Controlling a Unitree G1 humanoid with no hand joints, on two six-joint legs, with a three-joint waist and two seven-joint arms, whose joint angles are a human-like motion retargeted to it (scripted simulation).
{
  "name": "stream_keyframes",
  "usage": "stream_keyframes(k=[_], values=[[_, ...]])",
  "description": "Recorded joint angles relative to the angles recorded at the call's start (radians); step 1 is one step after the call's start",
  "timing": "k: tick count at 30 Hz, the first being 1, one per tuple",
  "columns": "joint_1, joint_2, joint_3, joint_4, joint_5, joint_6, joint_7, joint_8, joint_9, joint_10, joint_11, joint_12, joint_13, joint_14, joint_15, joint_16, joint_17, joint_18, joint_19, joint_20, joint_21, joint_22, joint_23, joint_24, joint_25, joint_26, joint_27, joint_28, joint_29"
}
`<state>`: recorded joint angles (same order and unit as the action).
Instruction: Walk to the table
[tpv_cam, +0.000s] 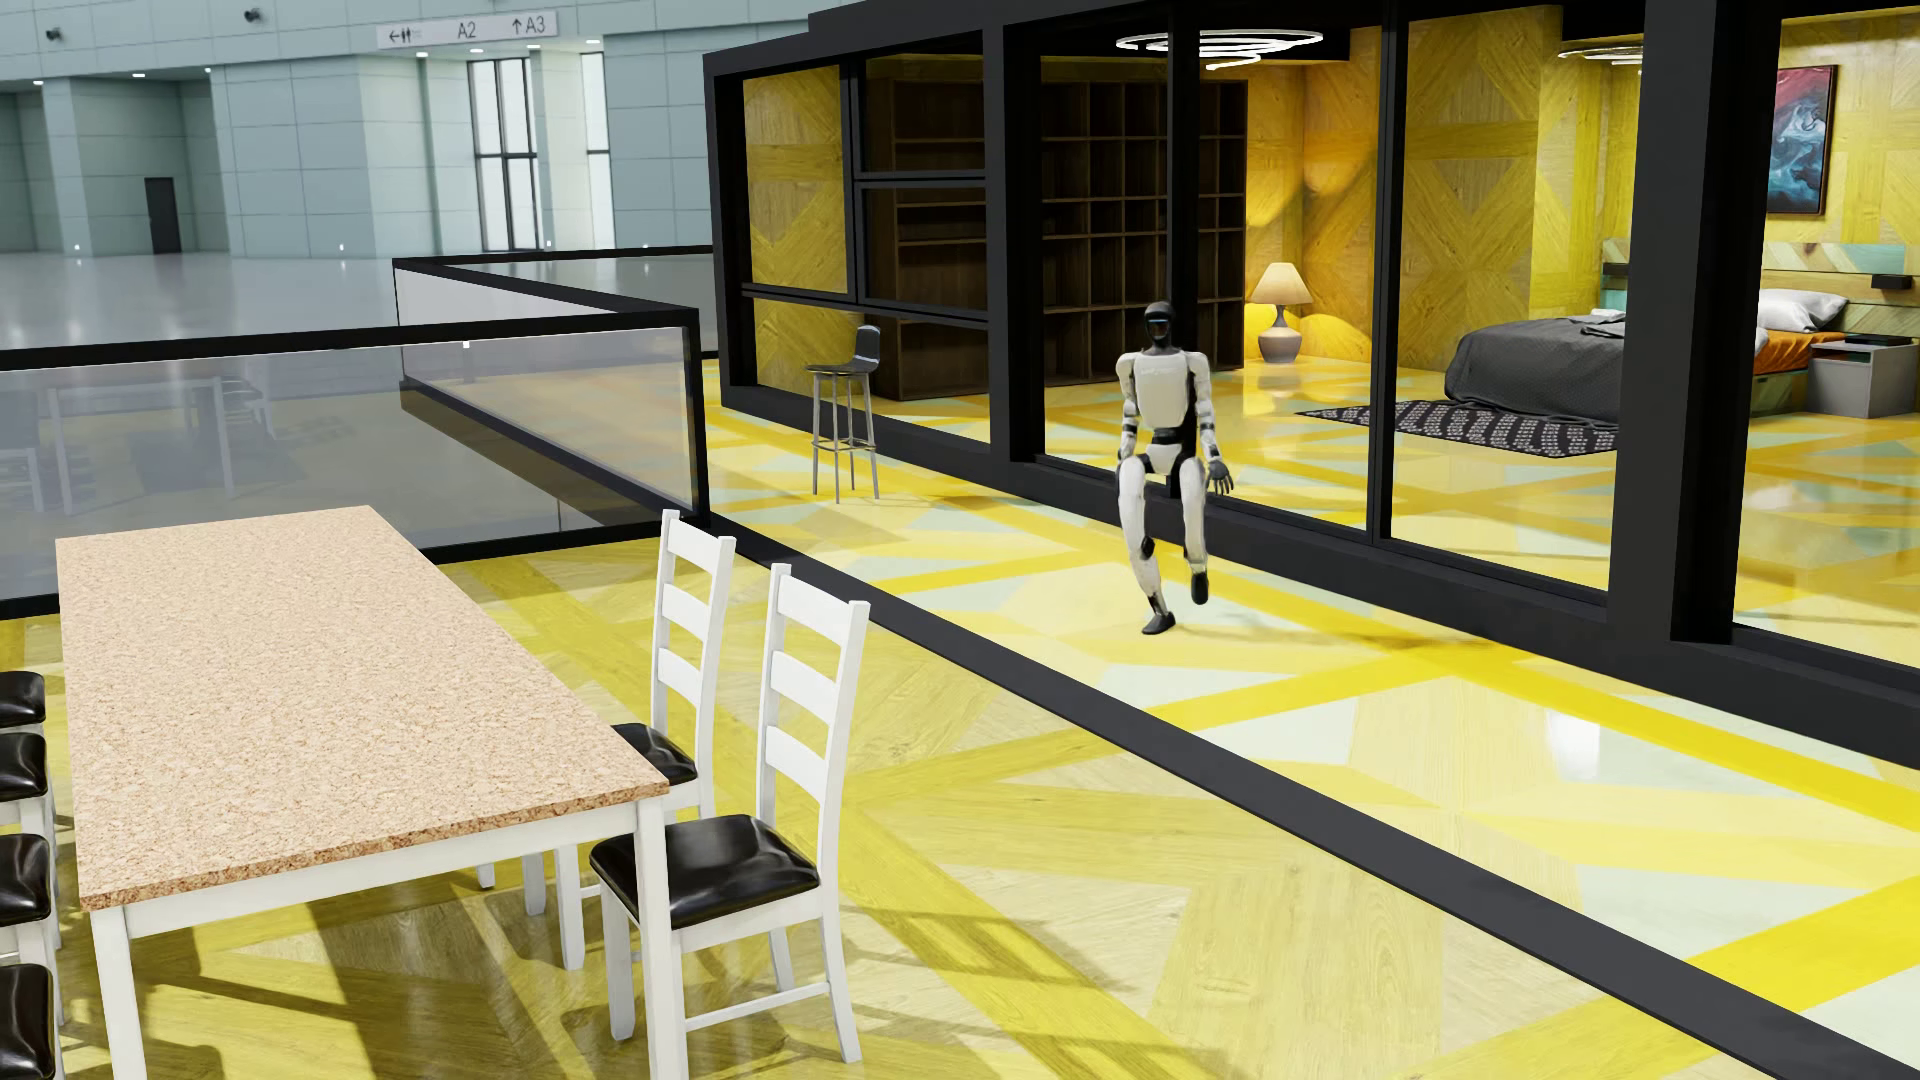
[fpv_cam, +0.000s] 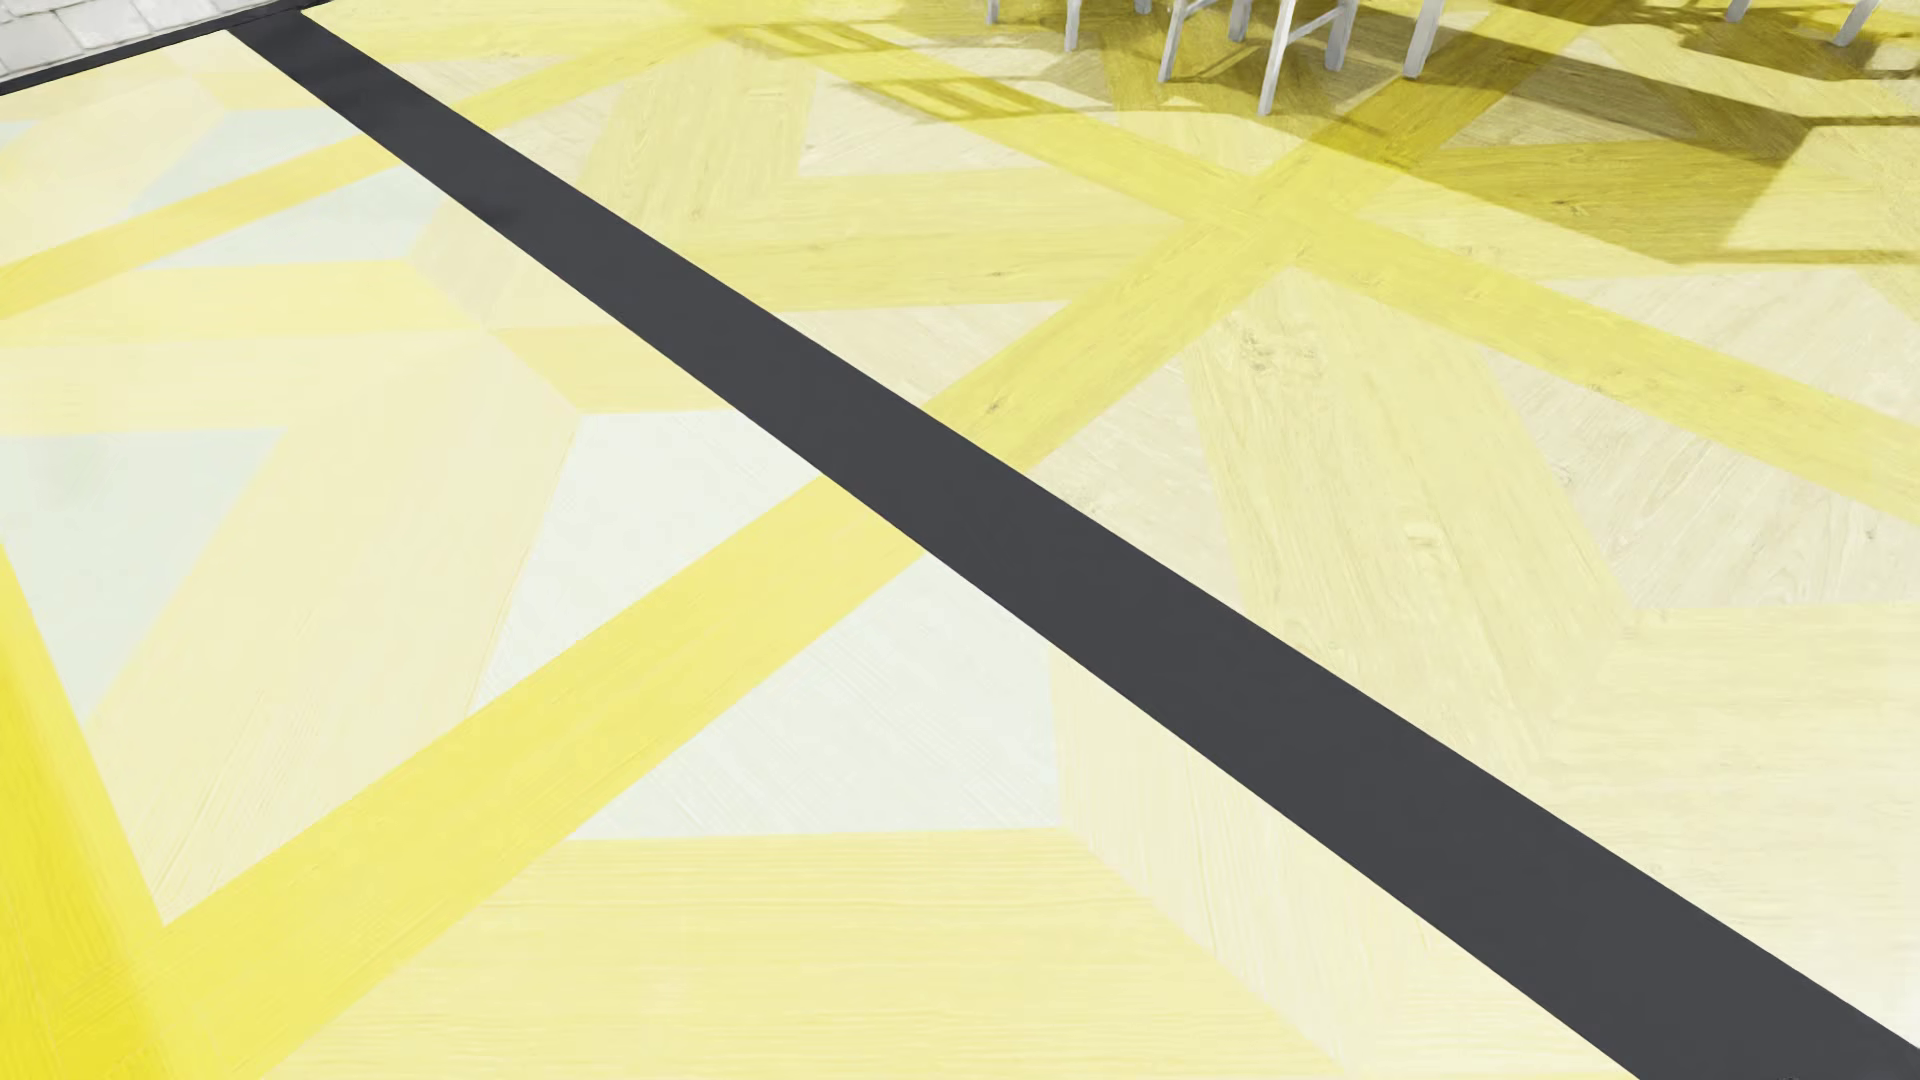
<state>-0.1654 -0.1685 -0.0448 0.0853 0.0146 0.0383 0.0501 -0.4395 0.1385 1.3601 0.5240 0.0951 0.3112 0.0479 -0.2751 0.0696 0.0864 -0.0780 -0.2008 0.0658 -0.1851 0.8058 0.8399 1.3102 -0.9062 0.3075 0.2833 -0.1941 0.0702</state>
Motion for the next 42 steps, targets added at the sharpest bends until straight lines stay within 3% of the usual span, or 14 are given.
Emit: stream_keyframes(k=[2,6,10,12,15,18,21,23,25,27,31,34,39,42], values=[[-0.161,0.093,0.021,0.038,0.066,0.008,-0.019,0.111,0.001,-0.006,-0.060,0.142,-0.070,0.000,-0.028,-0.019,-0.024,0.026,0.021,-0.026,0.056,0.083,0.003,0.075,-0.083,0.044,-0.037,-0.024,0.015],[-0.330,0.234,0.082,0.191,0.135,0.019,0.133,0.345,0.014,-0.544,-0.125,0.358,-0.213,-0.016,-0.097,-0.082,-0.053,0.117,0.052,-0.089,0.094,0.110,-0.092,0.171,-0.036,-0.110,-0.157,-0.095,-0.039],[-0.345,0.403,0.112,0.000,0.139,0.019,0.013,0.424,0.039,-1.235,-0.215,0.345,-0.270,-0.030,-0.113,-0.123,-0.066,-0.088,0.071,-0.009,0.141,0.068,-0.153,0.194,0.054,-0.157,-0.169,-0.194,-0.109],[-0.365,0.471,0.113,-0.030,0.130,0.013,0.046,0.416,0.050,-1.085,-0.172,0.280,-0.291,0.003,-0.097,-0.107,-0.071,0.002,0.073,0.018,0.176,0.036,-0.098,0.229,0.061,-0.135,-0.127,-0.135,-0.103],[-0.321,0.461,0.136,-0.005,0.071,-0.024,0.108,0.435,0.059,-0.896,0.071,0.173,-0.367,0.086,0.131,-0.106,-0.093,0.121,0.112,0.072,0.334,-0.015,0.100,0.246,-0.069,-0.034,-0.039,0.028,0.011],[-0.190,0.227,0.138,-0.018,-0.110,-0.076,0.193,0.351,0.058,-0.847,0.585,-0.009,-0.393,-0.063,0.376,-0.062,-0.112,0.135,0.207,0.088,0.474,0.023,0.143,0.187,-0.216,-0.012,-0.066,0.047,0.157],[0.001,-0.001,0.080,-0.080,-0.288,-0.118,0.215,0.258,0.047,-0.942,0.779,-0.213,-0.312,-0.135,0.259,0.041,-0.115,0.126,0.106,-0.024,0.380,0.079,-0.070,0.269,-0.154,-0.066,-0.102,0.027,0.028],[0.112,-0.122,0.031,-0.120,-0.301,-0.127,0.196,0.219,0.039,-0.996,0.701,-0.325,-0.246,-0.179,0.252,0.081,-0.101,0.119,0.085,-0.090,0.269,0.041,-0.216,0.279,-0.001,-0.105,-0.166,0.054,-0.044],[0.201,-0.214,0.000,-0.149,-0.251,-0.125,0.173,0.207,0.036,-1.023,0.467,-0.418,-0.195,-0.235,0.240,0.092,-0.090,0.111,0.113,-0.113,0.179,-0.029,-0.321,0.189,0.196,-0.124,-0.191,0.101,-0.068],[0.284,-0.235,-0.008,-0.174,-0.183,-0.119,0.154,0.221,0.037,-1.053,0.051,-0.478,-0.152,-0.289,0.269,0.092,-0.105,0.102,0.162,-0.128,0.150,-0.112,-0.372,0.058,0.262,-0.134,-0.171,0.150,-0.107],[0.440,-0.274,0.016,-0.203,-0.143,-0.107,0.139,0.119,0.037,-1.083,-0.348,-0.435,-0.141,-0.348,0.245,0.080,-0.111,0.070,0.223,-0.166,0.107,-0.290,-0.208,-0.086,0.148,-0.133,-0.028,0.178,-0.086],[0.539,-0.267,0.014,-0.161,-0.161,-0.083,0.123,0.074,0.030,-0.988,-0.106,-0.267,-0.130,-0.246,0.311,0.047,-0.093,0.042,0.013,-0.177,0.080,-0.298,-0.020,-0.089,0.051,-0.103,0.078,0.173,-0.001],[0.189,-0.101,0.008,0.043,-0.083,0.002,0.019,-0.006,0.030,-0.176,0.041,-0.053,-0.003,0.087,0.090,-0.012,-0.009,-0.007,0.026,-0.189,0.023,0.176,-0.004,0.031,0.007,0.121,-0.005,-0.080,-0.015],[-0.099,0.037,0.038,0.045,0.011,0.030,-0.041,0.051,0.026,0.006,-0.039,0.163,-0.081,0.006,0.029,0.020,-0.042,0.026,0.051,-0.324,0.053,0.167,0.031,0.217,-0.061,-0.135,-0.031,-0.163,0.006]])
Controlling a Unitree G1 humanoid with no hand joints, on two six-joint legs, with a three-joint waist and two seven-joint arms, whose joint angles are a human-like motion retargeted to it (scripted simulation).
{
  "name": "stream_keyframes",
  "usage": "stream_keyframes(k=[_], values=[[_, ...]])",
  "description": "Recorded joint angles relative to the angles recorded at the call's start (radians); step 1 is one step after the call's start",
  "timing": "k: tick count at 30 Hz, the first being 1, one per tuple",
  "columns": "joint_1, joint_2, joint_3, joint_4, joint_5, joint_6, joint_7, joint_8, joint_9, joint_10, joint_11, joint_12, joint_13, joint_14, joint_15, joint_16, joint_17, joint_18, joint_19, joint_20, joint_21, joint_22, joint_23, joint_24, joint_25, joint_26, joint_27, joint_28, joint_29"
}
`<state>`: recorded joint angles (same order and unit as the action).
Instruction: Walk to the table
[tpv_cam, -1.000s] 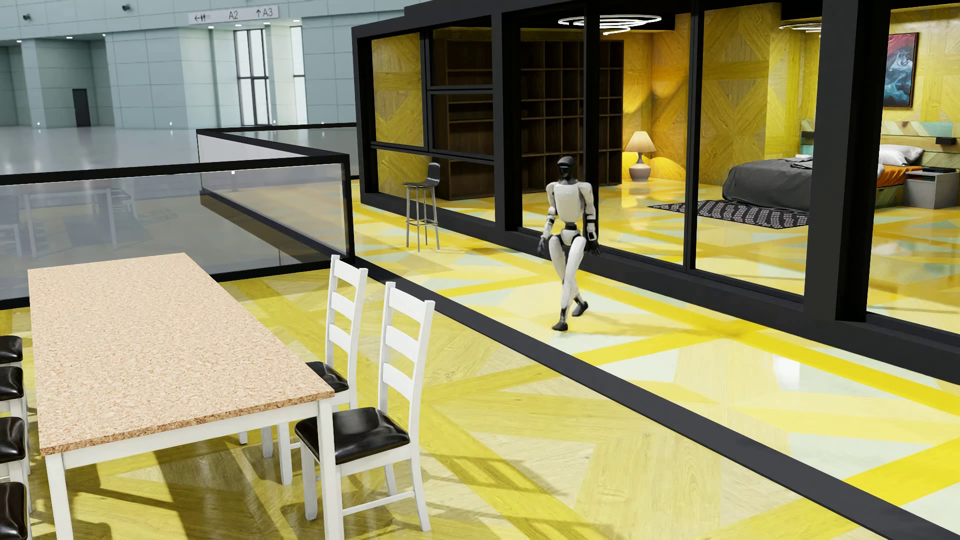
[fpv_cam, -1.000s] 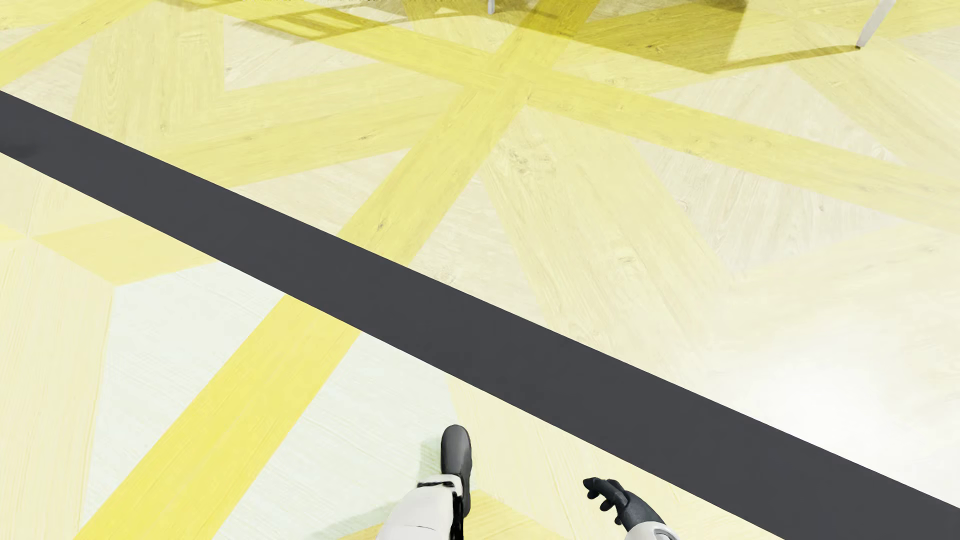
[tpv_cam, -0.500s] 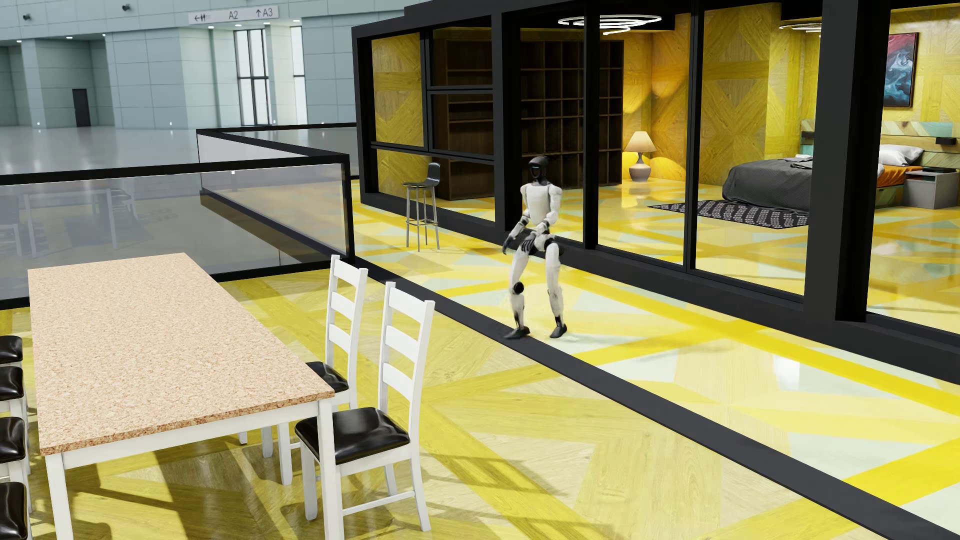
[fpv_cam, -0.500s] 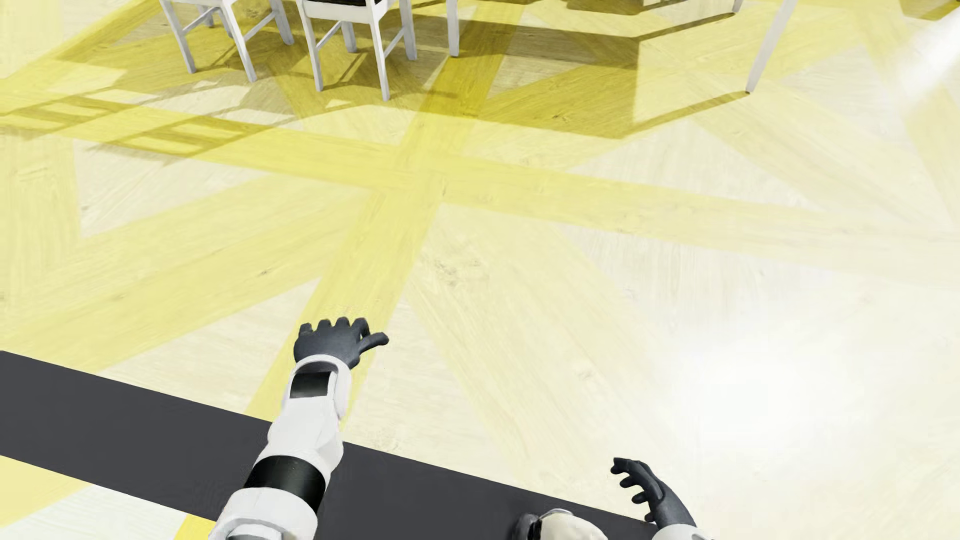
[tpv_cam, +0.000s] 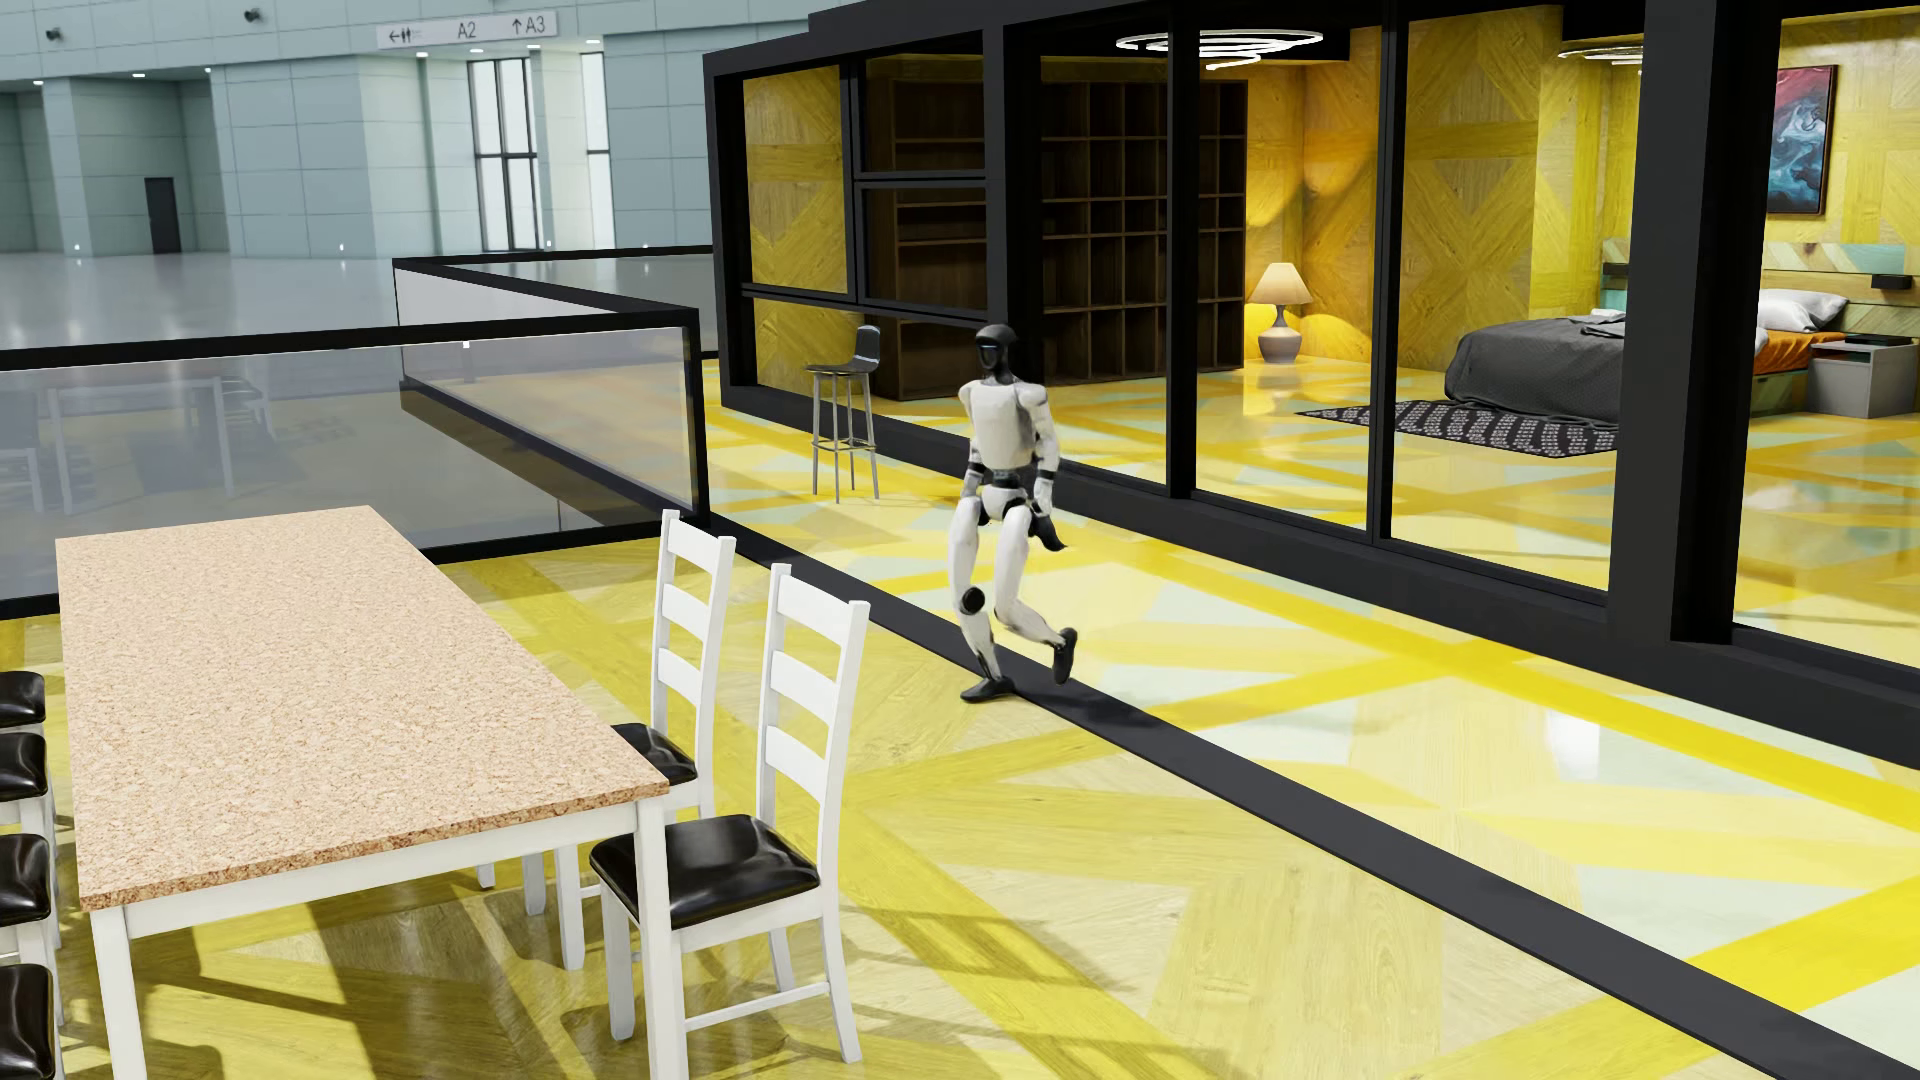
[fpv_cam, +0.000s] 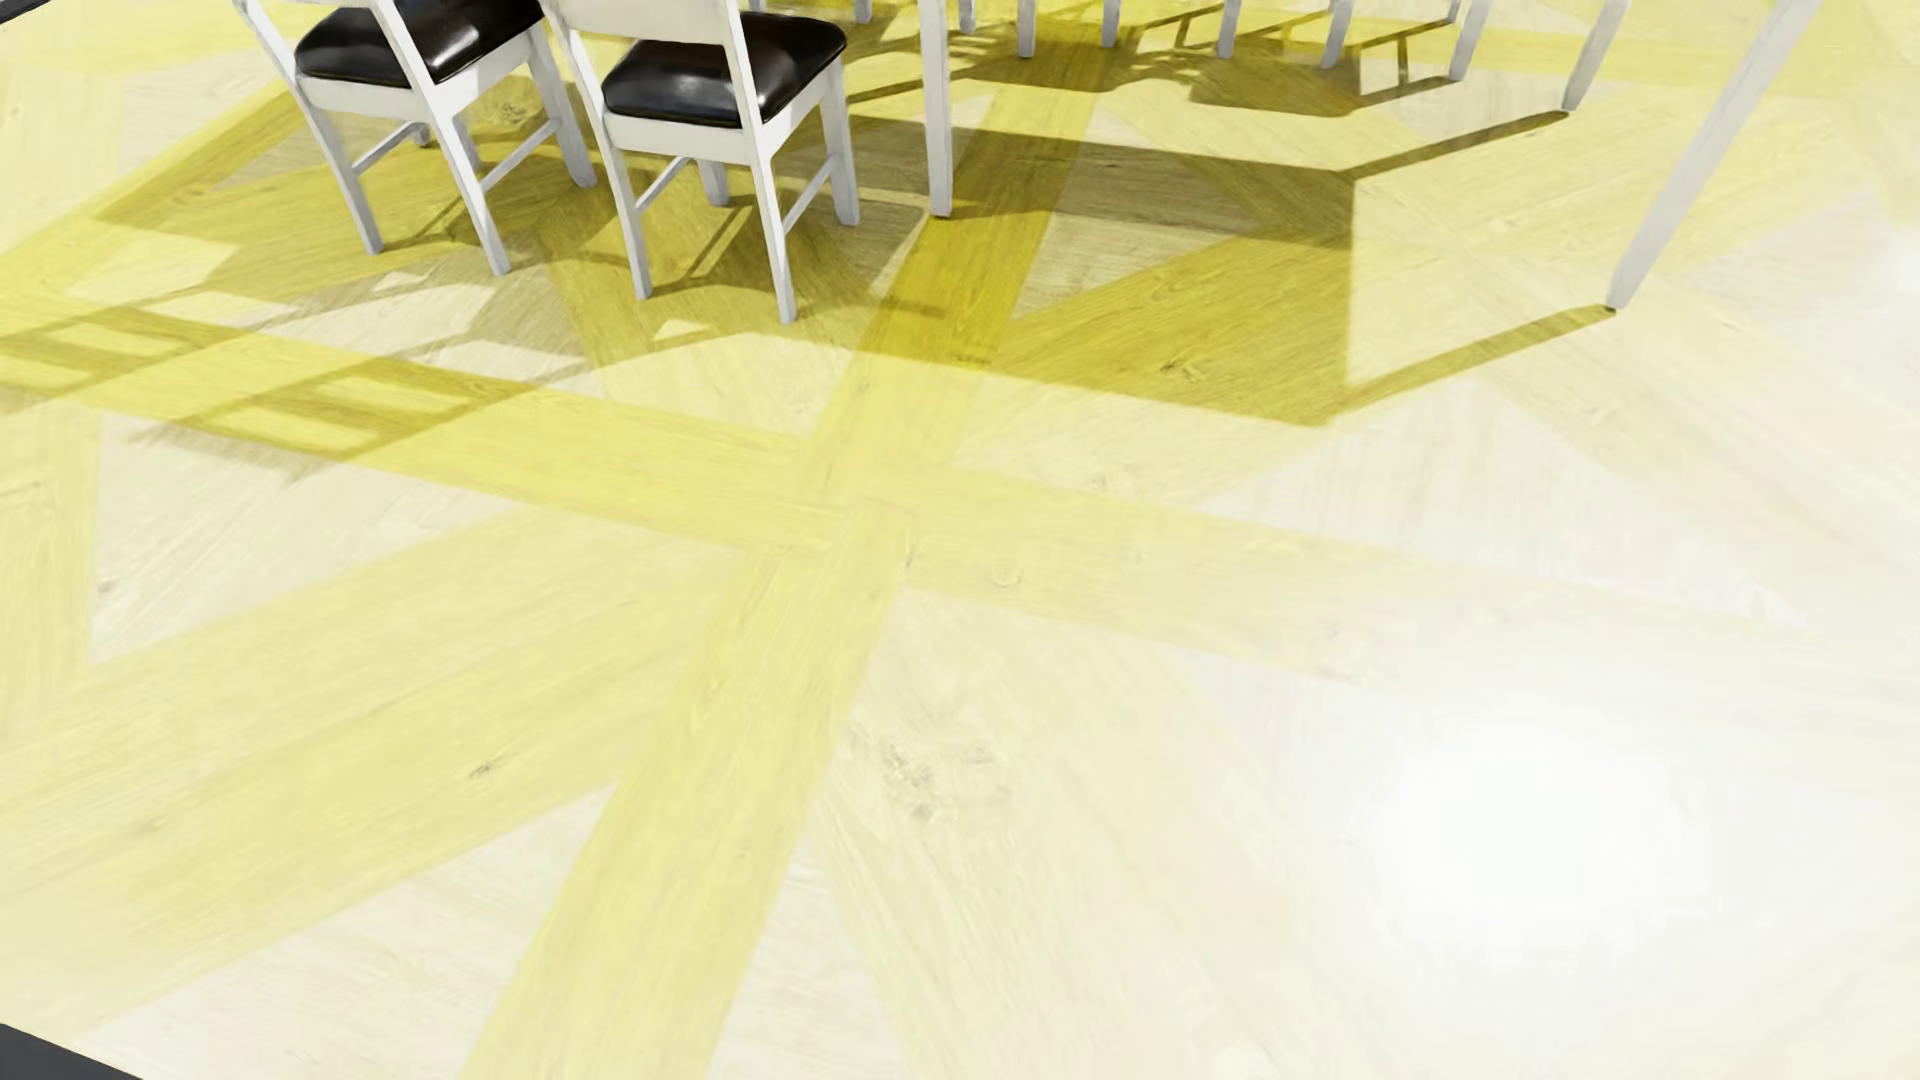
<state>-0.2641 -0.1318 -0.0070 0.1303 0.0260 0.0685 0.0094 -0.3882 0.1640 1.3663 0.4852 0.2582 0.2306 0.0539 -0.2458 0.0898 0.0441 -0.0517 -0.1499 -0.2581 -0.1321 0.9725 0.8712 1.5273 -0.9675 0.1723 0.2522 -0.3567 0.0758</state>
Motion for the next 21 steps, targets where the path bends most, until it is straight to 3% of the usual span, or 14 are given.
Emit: stream_keyframes(k=[1,3,4,6,8,9,10,11,13,14,16,17,19,21], values=[[-0.074,0.044,0.017,0.011,0.027,0.003,-0.001,0.037,-0.002,-0.033,-0.027,0.090,-0.040,-0.007,-0.018,-0.033,-0.009,0.013,0.008,0.098,0.028,-0.043,0.007,-0.059,-0.030,-0.014,-0.009,0.038,0.000],[-0.177,0.129,0.054,0.082,0.068,0.008,0.059,0.116,-0.007,-0.236,-0.073,0.227,-0.120,-0.038,-0.058,-0.130,-0.028,0.058,0.024,0.329,0.071,-0.106,-0.007,-0.226,-0.058,0.035,-0.040,0.065,-0.002],[-0.196,0.171,0.071,0.123,0.085,0.011,0.126,0.153,-0.010,-0.410,-0.097,0.258,-0.157,-0.041,-0.076,-0.161,-0.035,0.086,0.032,0.384,0.084,-0.124,-0.024,-0.258,-0.054,0.058,-0.055,0.062,-0.009],[-0.186,0.256,0.096,0.108,0.111,0.016,0.224,0.210,-0.016,-0.874,-0.156,0.256,-0.219,0.011,-0.105,-0.149,-0.045,0.070,0.043,0.345,0.098,-0.133,-0.073,-0.163,-0.019,0.051,-0.089,0.060,-0.035],[-0.204,0.340,0.104,-0.023,0.120,0.008,0.092,0.233,-0.020,-1.215,-0.205,0.202,-0.246,0.006,-0.125,-0.093,-0.052,-0.064,0.053,0.278,0.105,-0.138,-0.128,-0.008,0.033,0.012,-0.121,0.034,-0.072],[-0.224,0.378,0.099,-0.072,0.119,0.003,0.049,0.222,-0.021,-1.245,-0.206,0.165,-0.243,-0.020,-0.137,-0.071,-0.056,-0.111,0.059,0.281,0.103,-0.150,-0.153,0.034,0.062,0.004,-0.131,0.032,-0.090],[-0.242,0.412,0.091,-0.102,0.117,-0.002,0.073,0.201,-0.022,-1.193,-0.196,0.124,-0.228,0.005,-0.137,-0.061,-0.061,-0.057,0.064,0.311,0.099,-0.171,-0.176,0.043,0.089,0.013,-0.134,0.047,-0.102],[-0.253,0.441,0.089,-0.128,0.109,-0.009,0.079,0.185,-0.022,-1.115,-0.170,0.085,-0.210,0.065,-0.115,-0.065,-0.065,0.045,0.070,0.361,0.099,-0.204,-0.189,0.020,0.109,0.033,-0.130,0.086,-0.107],[-0.237,0.460,0.097,-0.153,0.067,-0.036,0.077,0.191,-0.023,-0.981,-0.038,0.039,-0.177,0.138,0.006,-0.114,-0.077,0.137,0.084,0.489,0.123,-0.306,-0.176,-0.118,0.114,0.078,-0.100,0.219,-0.088],[-0.223,0.429,0.103,-0.155,0.031,-0.054,0.102,0.204,-0.021,-0.912,0.096,0.017,-0.165,0.090,0.100,-0.145,-0.084,0.167,0.105,0.545,0.138,-0.350,-0.153,-0.220,0.102,0.094,-0.072,0.290,-0.068],[-0.157,0.289,0.104,-0.162,-0.062,-0.091,0.147,0.230,-0.019,-0.836,0.459,-0.056,-0.139,-0.029,0.276,-0.179,-0.097,0.172,0.171,0.610,0.173,-0.359,-0.114,-0.410,0.057,0.125,-0.010,0.370,-0.011],[-0.108,0.201,0.097,-0.171,-0.116,-0.106,0.164,0.235,-0.019,-0.836,0.614,-0.097,-0.124,-0.070,0.310,-0.172,-0.103,0.170,0.161,0.615,0.184,-0.325,-0.106,-0.454,0.036,0.146,0.005,0.369,0.015],[0.008,0.026,0.069,-0.195,-0.213,-0.130,0.177,0.236,-0.021,-0.881,0.795,-0.203,-0.083,-0.125,0.234,-0.137,-0.101,0.164,0.117,0.543,0.167,-0.228,-0.127,-0.409,0.030,0.207,-0.005,0.315,0.031],[0.122,-0.123,0.029,-0.226,-0.276,-0.141,0.165,0.221,-0.026,-0.944,0.793,-0.298,-0.032,-0.164,0.230,-0.093,-0.093,0.158,0.092,0.373,0.096,-0.152,-0.178,-0.261,0.085,0.185,-0.027,0.252,0.006]])
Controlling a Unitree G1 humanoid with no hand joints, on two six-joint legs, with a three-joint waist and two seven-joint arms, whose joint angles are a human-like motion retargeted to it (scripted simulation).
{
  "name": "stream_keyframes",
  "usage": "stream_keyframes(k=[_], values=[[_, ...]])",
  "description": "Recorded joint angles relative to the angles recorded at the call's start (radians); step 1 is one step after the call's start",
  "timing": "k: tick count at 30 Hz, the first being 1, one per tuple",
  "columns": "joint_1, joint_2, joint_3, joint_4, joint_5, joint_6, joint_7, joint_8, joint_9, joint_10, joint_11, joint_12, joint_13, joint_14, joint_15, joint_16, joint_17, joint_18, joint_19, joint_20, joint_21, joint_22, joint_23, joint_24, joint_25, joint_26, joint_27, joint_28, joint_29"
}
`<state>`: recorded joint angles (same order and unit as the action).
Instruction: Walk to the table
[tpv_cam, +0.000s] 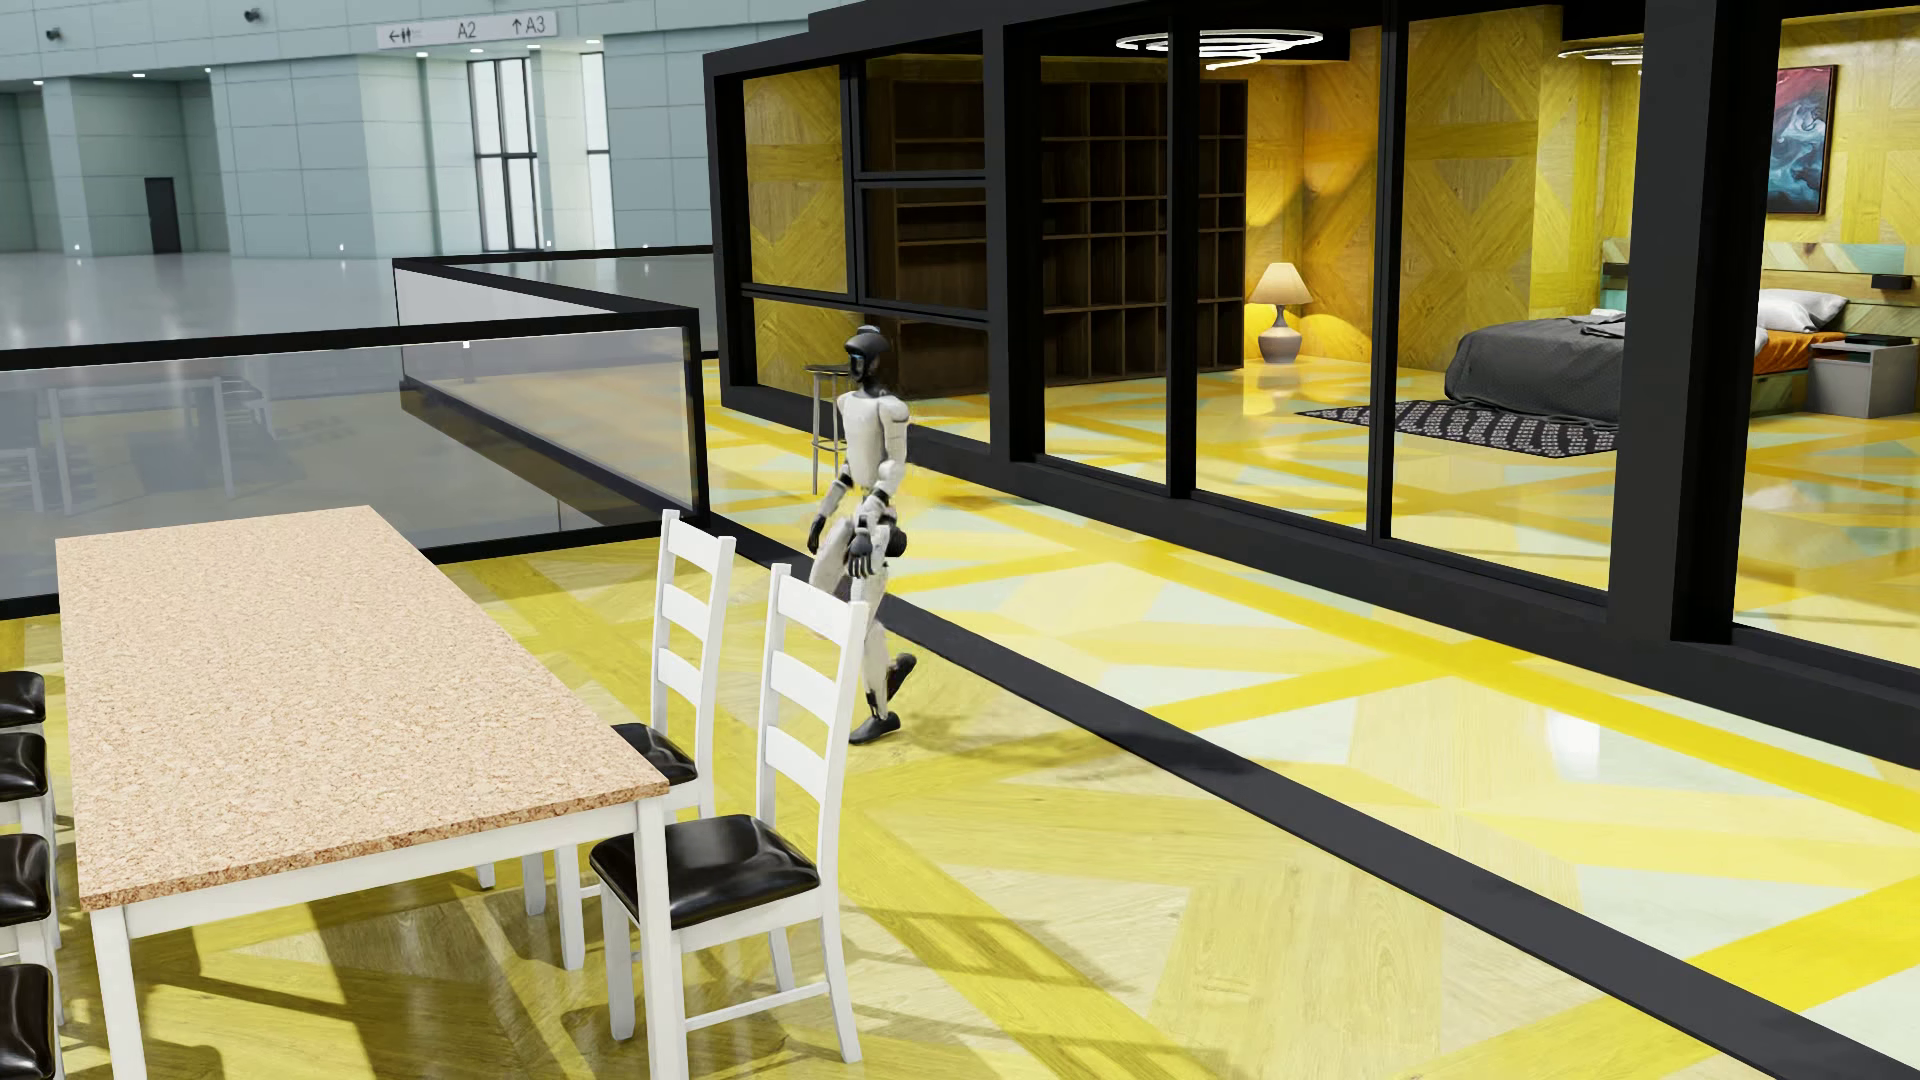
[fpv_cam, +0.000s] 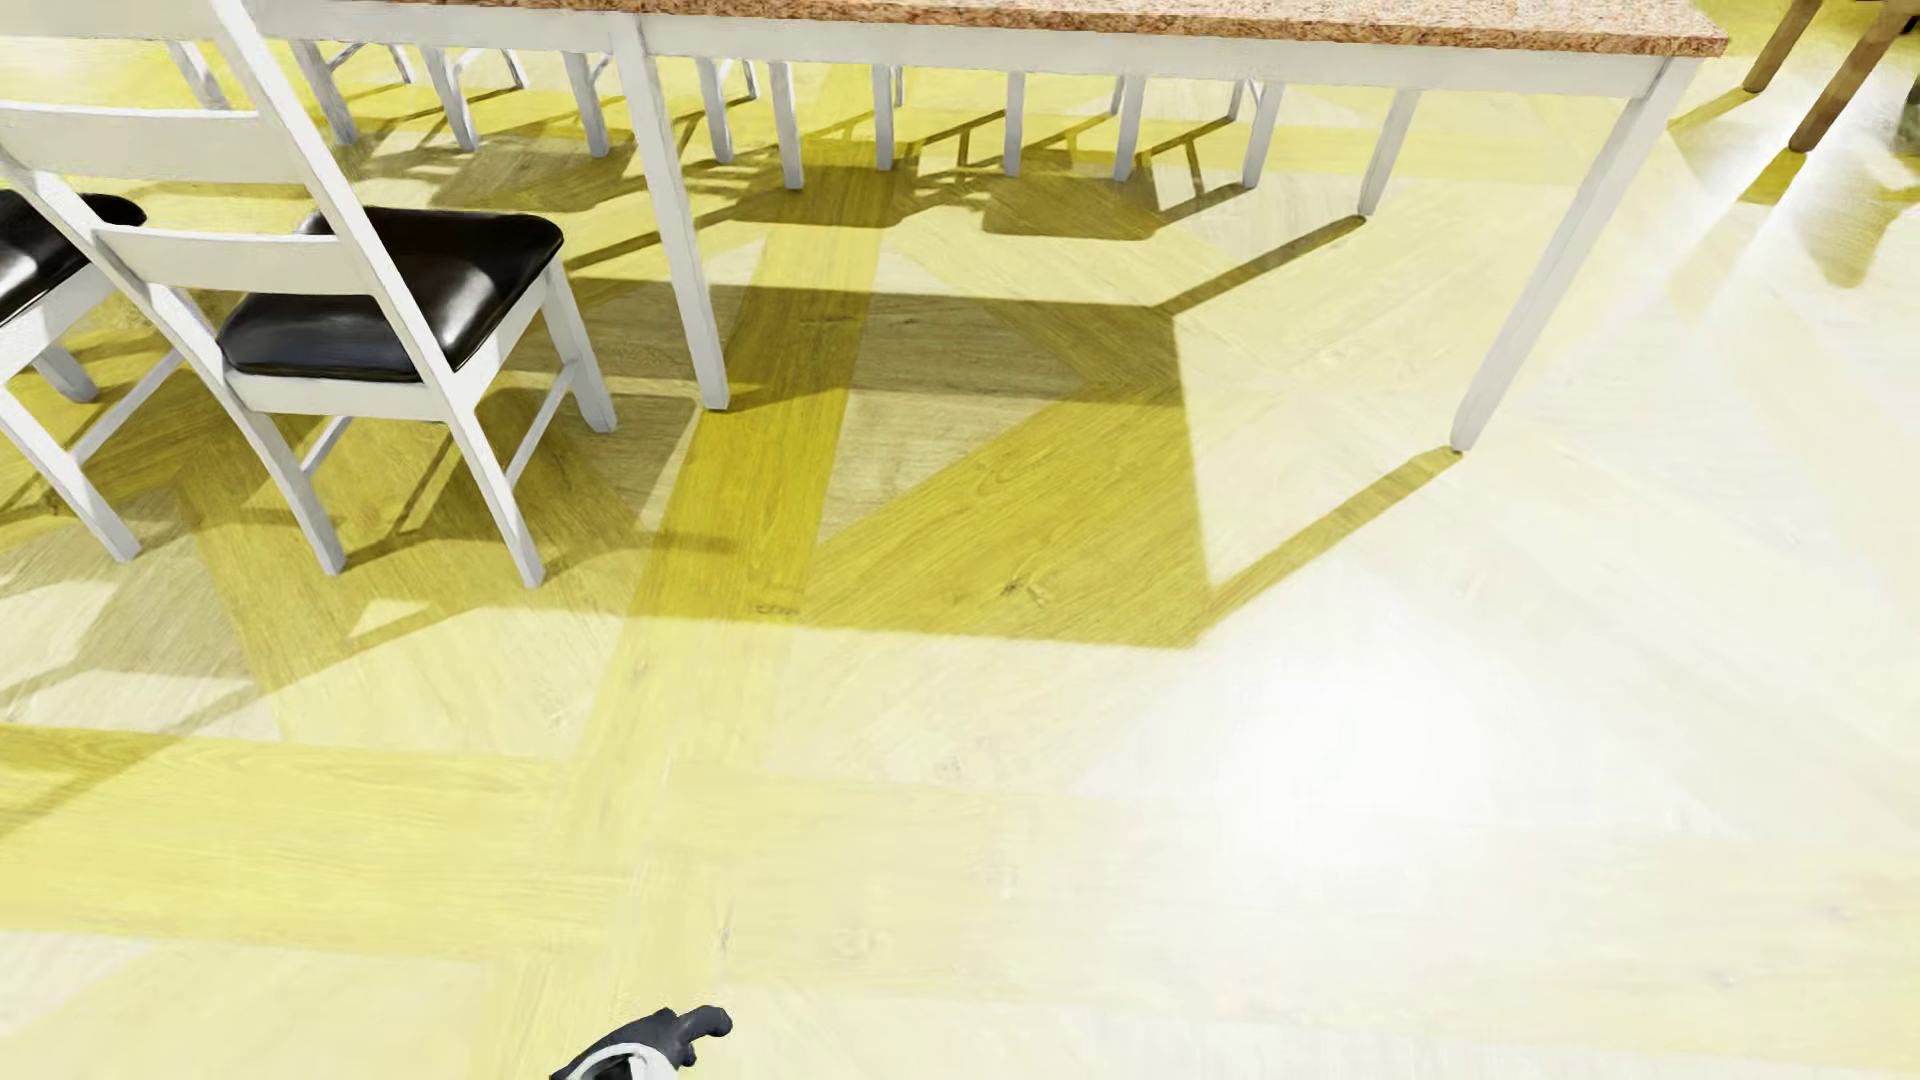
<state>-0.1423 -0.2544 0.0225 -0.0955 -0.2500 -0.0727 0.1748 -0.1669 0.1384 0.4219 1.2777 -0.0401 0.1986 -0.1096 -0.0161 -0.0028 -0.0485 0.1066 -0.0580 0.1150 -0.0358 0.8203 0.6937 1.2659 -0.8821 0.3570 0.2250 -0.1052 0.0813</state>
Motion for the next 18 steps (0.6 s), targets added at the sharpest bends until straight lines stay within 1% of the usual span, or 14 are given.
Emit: stream_keyframes(k=[2,3,4,5,7,8,10,11,12,14,15,16,17,18], values=[[0.086,-0.108,-0.037,-0.026,-0.006,-0.003,-0.030,-0.021,-0.006,-0.035,-0.185,-0.082,0.047,-0.046,-0.023,0.045,0.014,-0.003,0.003,-0.177,-0.086,0.001,-0.048,0.147,0.072,-0.101,-0.011,-0.024,-0.040],[0.122,-0.137,-0.050,-0.037,0.007,-0.002,-0.047,-0.028,-0.010,-0.047,-0.352,-0.116,0.067,-0.072,-0.019,0.055,0.024,-0.005,0.015,-0.234,-0.125,-0.021,-0.063,0.186,0.100,-0.146,-0.007,-0.019,-0.064],[0.159,-0.143,-0.059,-0.046,0.028,0.000,-0.064,-0.028,-0.014,-0.065,-0.571,-0.143,0.083,-0.097,-0.002,0.054,0.036,-0.007,0.031,-0.265,-0.157,-0.050,-0.066,0.191,0.120,-0.175,0.004,-0.006,-0.091],[0.202,-0.130,-0.063,-0.056,0.055,0.002,-0.080,-0.016,-0.020,-0.095,-0.824,-0.157,0.094,-0.117,0.025,0.043,0.048,-0.010,0.054,-0.274,-0.180,-0.081,-0.056,0.168,0.132,-0.192,0.018,0.007,-0.112],[0.288,-0.137,-0.059,-0.071,0.082,0.008,-0.100,-0.021,-0.024,-0.142,-1.138,-0.153,0.101,-0.160,-0.001,0.017,0.059,-0.017,0.134,-0.270,-0.190,-0.144,0.004,0.091,0.119,-0.210,0.059,0.020,-0.101],[0.320,-0.163,-0.051,-0.074,0.078,0.010,-0.095,-0.066,-0.021,-0.131,-1.133,-0.134,0.095,-0.192,-0.017,0.009,0.057,-0.021,0.160,-0.259,-0.170,-0.174,0.043,0.057,0.088,-0.212,0.075,0.027,-0.071],[0.380,-0.190,-0.047,-0.062,0.078,0.018,-0.086,-0.088,-0.009,-0.076,-0.983,-0.072,0.085,-0.223,0.059,-0.004,0.053,-0.034,0.050,-0.231,-0.107,-0.194,0.101,0.014,-0.007,-0.196,0.072,0.044,0.011],[0.412,-0.176,-0.051,-0.047,0.083,0.024,-0.090,-0.076,-0.005,-0.039,-0.916,-0.045,0.098,-0.197,0.091,-0.009,0.061,-0.039,-0.001,-0.226,-0.095,-0.168,0.098,0.011,-0.044,-0.176,0.058,0.038,0.037],[0.432,-0.150,-0.056,-0.025,0.082,0.032,-0.096,-0.088,-0.004,0.017,-0.865,-0.025,0.119,-0.145,0.106,-0.007,0.081,-0.046,-0.037,-0.224,-0.110,-0.118,0.077,0.022,-0.054,-0.147,0.040,0.020,0.040],[0.380,-0.102,-0.066,0.044,0.093,0.059,-0.094,-0.125,0.006,0.264,-0.764,0.014,0.151,0.014,0.006,0.011,0.147,-0.068,-0.046,-0.211,-0.199,0.011,0.042,0.071,0.004,-0.070,0.014,-0.049,-0.021],[0.301,-0.073,-0.069,0.092,0.107,0.077,-0.086,-0.147,0.014,0.453,-0.740,0.037,0.149,0.097,-0.039,0.023,0.176,-0.115,-0.041,-0.208,-0.241,0.072,0.040,0.109,0.045,-0.031,0.012,-0.085,-0.058],[0.205,-0.043,-0.067,0.142,0.123,0.096,-0.081,-0.168,0.021,0.636,-0.733,0.062,0.136,0.172,-0.072,0.038,0.188,-0.170,-0.036,-0.221,-0.259,0.114,0.044,0.156,0.066,-0.018,0.015,-0.114,-0.077],[0.110,-0.011,-0.060,0.181,0.140,0.116,-0.080,-0.179,0.027,0.776,-0.737,0.094,0.116,0.205,-0.098,0.057,0.179,-0.182,-0.030,-0.238,-0.248,0.129,0.052,0.204,0.058,-0.032,0.016,-0.122,-0.080],[0.022,0.023,-0.049,0.204,0.158,0.133,-0.078,-0.177,0.032,0.864,-0.748,0.140,0.088,0.172,-0.119,0.070,0.157,-0.170,-0.023,-0.231,-0.223,0.111,0.060,0.228,0.030,-0.051,0.014,-0.103,-0.072]])
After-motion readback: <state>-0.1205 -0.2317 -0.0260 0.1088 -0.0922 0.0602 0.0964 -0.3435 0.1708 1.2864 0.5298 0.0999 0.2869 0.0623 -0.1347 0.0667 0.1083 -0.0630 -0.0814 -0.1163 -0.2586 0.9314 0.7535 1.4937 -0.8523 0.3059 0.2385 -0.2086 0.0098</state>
